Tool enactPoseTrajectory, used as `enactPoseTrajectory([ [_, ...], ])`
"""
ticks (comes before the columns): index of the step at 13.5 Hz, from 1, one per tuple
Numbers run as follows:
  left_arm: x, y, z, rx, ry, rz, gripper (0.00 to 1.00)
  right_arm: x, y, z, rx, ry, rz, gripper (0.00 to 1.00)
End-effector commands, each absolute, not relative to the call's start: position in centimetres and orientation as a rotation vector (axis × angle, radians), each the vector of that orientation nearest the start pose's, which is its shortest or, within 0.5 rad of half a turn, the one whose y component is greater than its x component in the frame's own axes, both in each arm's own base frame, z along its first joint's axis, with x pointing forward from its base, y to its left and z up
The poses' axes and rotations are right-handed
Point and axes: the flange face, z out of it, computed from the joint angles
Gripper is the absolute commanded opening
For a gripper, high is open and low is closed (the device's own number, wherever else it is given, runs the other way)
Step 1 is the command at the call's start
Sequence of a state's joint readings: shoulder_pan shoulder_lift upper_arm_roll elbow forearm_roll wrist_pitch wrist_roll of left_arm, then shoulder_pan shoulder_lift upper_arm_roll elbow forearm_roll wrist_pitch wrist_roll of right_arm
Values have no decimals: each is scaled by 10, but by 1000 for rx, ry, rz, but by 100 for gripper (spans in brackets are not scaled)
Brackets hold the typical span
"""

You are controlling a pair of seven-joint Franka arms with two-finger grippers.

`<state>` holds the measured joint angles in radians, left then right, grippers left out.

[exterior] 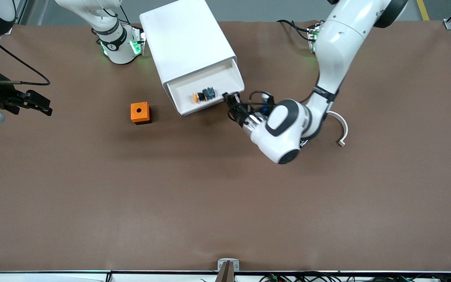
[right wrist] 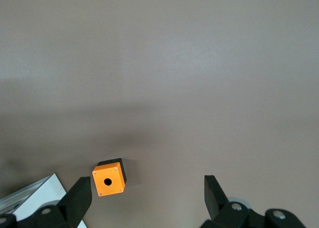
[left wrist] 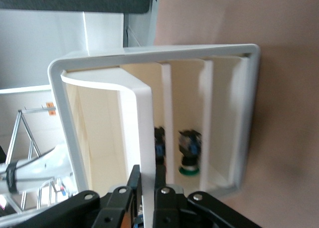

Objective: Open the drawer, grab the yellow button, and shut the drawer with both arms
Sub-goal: 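Grasp the drawer handle with the left gripper and pull the drawer open, then release the drawer with the left gripper while the right gripper reaches inside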

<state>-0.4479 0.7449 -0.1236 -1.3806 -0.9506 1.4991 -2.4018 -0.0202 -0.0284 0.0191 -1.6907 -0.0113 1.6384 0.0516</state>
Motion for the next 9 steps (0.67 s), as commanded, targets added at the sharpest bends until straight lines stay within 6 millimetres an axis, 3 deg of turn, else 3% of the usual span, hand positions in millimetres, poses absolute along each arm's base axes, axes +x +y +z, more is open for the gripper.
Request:
enactPoseTrajectory([
  [1, 569, -415, 298, 1472, 2598, -1826, 0, 547, 8, 588, -3159, 87, 47, 100],
  [3, 579, -409, 297, 1448, 2567, -1776, 2, 546, 38, 586, -3158, 189, 52, 100],
  [4, 580, -408, 296, 1476, 2534, -1763, 23, 543, 55, 587, -3154, 281, 61, 100],
  [5, 581, -405, 297, 1504, 2507, -1750, 76, 538, 72, 587, -3150, 355, 91, 100],
  [6, 583, -403, 299, 1512, 2507, -1736, 99, 535, 89, 586, -3134, 425, 98, 100],
  [9, 596, -378, 302, 1532, 2521, -1656, 100, 530, 137, 578, -3075, 656, 122, 100],
])
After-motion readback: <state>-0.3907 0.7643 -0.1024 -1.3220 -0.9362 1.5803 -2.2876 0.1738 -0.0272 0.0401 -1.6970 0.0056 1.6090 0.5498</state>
